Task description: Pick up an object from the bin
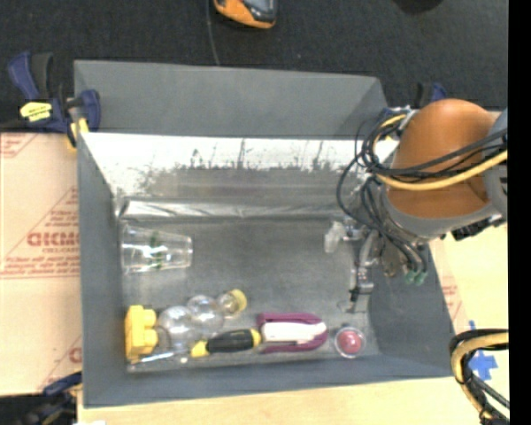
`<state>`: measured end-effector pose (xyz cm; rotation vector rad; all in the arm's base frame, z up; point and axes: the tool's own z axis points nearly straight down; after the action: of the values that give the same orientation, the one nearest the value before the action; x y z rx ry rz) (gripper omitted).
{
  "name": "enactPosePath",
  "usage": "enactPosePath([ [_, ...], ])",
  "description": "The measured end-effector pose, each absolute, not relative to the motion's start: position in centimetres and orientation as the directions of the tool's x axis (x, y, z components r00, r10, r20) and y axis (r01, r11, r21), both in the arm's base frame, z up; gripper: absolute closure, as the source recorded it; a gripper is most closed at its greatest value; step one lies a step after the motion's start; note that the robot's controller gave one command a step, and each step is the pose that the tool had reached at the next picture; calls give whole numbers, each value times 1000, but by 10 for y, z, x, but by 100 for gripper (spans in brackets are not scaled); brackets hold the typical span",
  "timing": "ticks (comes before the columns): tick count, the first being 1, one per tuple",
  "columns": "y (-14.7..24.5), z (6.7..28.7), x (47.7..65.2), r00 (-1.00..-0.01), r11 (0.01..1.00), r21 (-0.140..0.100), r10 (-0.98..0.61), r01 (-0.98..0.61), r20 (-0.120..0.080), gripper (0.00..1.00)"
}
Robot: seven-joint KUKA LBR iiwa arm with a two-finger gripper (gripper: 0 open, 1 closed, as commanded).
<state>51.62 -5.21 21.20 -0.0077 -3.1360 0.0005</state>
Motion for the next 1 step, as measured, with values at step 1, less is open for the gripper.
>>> enactPosePath([
  [1,-52,217,518,-1000,1000,-1,2,2,-3,0],
])
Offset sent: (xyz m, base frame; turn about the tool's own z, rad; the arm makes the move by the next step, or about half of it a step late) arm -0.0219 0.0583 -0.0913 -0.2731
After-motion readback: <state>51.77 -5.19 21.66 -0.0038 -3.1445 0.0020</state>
